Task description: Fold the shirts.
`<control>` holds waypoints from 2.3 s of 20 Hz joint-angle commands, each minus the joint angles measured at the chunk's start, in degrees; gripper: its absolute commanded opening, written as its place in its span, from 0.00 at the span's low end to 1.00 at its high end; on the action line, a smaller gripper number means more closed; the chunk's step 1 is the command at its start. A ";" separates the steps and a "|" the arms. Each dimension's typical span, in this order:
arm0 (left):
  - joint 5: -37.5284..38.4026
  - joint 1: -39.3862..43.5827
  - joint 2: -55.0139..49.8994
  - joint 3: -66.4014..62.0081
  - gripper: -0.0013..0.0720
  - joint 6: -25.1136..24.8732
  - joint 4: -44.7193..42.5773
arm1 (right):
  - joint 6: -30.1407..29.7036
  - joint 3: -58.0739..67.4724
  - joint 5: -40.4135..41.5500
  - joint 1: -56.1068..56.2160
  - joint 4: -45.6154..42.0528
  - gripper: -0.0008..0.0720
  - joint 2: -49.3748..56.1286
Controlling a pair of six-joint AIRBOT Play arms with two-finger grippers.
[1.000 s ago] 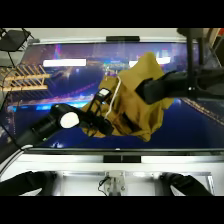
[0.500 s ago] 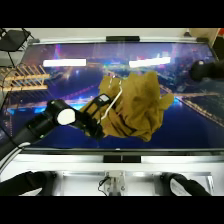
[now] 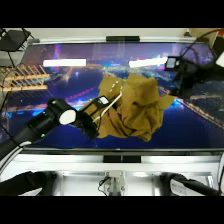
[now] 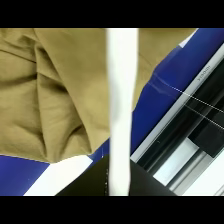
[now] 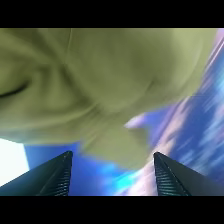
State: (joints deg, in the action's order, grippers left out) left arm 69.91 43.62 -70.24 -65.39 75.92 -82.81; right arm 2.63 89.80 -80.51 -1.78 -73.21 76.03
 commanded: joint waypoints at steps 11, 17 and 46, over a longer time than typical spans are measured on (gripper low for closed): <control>-2.34 0.04 -0.02 0.00 0.08 -3.52 -1.46 | -10.88 0.04 7.04 5.22 5.97 0.85 6.88; -4.63 0.02 0.02 -0.02 0.08 -8.17 -3.87 | -10.88 0.04 5.84 5.22 6.93 0.85 9.88; -5.07 -35.93 1.66 -1.99 0.82 0.90 23.76 | 9.49 0.07 -5.75 5.22 6.71 0.08 1.25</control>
State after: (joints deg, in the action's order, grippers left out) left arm 67.42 10.31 -68.66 -71.70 70.35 -73.93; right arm 8.45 89.82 -85.80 3.42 -66.15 78.11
